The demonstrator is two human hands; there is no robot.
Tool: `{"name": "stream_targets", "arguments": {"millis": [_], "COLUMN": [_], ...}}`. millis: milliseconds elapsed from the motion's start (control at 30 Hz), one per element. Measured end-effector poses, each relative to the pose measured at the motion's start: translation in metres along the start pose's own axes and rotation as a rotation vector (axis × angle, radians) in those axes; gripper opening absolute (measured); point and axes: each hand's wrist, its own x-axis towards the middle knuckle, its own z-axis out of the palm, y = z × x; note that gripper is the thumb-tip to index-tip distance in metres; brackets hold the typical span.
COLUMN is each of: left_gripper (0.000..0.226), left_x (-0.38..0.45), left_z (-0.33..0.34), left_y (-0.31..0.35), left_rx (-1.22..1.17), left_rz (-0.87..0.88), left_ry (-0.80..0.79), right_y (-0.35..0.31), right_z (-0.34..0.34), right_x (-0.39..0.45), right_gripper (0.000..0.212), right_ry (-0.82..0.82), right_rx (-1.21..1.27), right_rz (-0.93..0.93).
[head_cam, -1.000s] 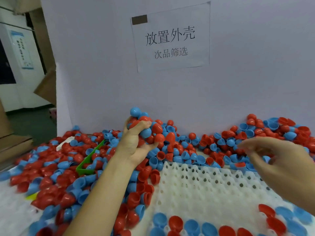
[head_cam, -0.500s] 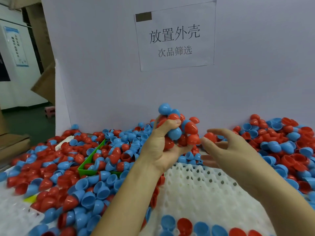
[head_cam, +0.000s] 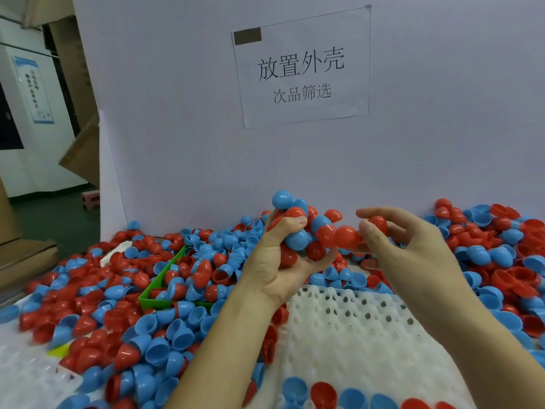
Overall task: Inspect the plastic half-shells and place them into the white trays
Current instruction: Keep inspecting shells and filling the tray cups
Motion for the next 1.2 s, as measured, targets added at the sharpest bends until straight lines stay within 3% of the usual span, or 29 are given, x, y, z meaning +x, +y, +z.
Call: {"name": "stream_targets", "arguments": {"millis": [167, 333, 567, 800, 900, 1000, 1133, 1200], "left_gripper": [0.039, 0.054, 0.043, 0.036, 0.019, 0.056, 0.038, 0.058], "left_x": [-0.002, 0.003, 0.009, 0.004, 0.0, 0.001, 0.005, 0.004], "left_z": [-0.013, -0.013, 0.002, -0.008, -0.01, -0.002, -0.001, -0.004], "left_y": [0.015, 0.007, -0.025, -0.012, -0.007, -0.004, -0.006, -0.007], "left_rx": [-0.064, -0.039, -0.088, 0.053, 0.117, 0.037, 0.033, 0.019], "left_rz": [0.088, 0.14, 0.182, 0.086, 0.111, 0.136, 0.182, 0.162], "left_ry": [0.043, 0.159, 0.335, 0.39, 0.364, 0.368, 0.405, 0.442], "right_y": [-0.002, -0.007, -0.005, -0.002, -0.002, -0.004, -0.003, -0.003], "right_z": [-0.01, 0.011, 0.058, 0.057, 0.056, 0.057, 0.055, 0.055], "right_x": [0.002, -0.007, -0.023, -0.029, -0.029, -0.027, -0.025, -0.025], "right_gripper": [0.022, 0.027, 0.032, 0.037, 0.023, 0.022, 0.028, 0.026], "right_ry": [0.015, 0.076, 0.093, -0.137, -0.161, -0.12, -0.092, -0.098], "right_rx": [0.058, -0.012, -0.353, -0.276, -0.163, -0.08, -0.031, -0.009], "right_rz": [0.072, -0.085, -0.483, -0.464, -0.438, -0.391, -0.324, -0.301]}}
